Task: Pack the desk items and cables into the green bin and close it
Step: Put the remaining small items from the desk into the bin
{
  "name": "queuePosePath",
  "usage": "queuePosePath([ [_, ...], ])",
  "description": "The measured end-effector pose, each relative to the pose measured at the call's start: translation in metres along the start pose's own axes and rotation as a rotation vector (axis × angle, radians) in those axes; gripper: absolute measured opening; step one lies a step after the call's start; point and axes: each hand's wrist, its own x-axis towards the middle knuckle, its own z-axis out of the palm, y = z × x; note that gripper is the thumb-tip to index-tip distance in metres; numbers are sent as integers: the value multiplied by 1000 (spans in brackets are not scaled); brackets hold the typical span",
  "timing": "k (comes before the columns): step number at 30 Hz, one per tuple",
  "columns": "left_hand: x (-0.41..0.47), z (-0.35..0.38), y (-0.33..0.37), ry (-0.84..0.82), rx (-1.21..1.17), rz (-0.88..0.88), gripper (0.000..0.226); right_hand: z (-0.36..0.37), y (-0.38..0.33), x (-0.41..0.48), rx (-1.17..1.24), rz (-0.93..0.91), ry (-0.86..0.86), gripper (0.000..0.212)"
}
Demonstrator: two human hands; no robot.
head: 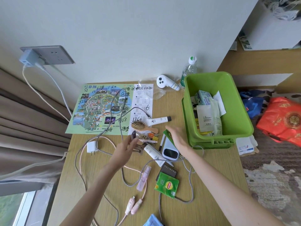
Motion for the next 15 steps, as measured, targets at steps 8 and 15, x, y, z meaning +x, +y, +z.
queuePosePath([
  [8, -1, -36, -22, 334, -239, -235, 28, 39, 6, -6, -684, -233, -154, 36],
  [15, -14, -51, -59, 319, -119, -400, 35, 65, 10, -19, -1102, -337, -134, 32],
])
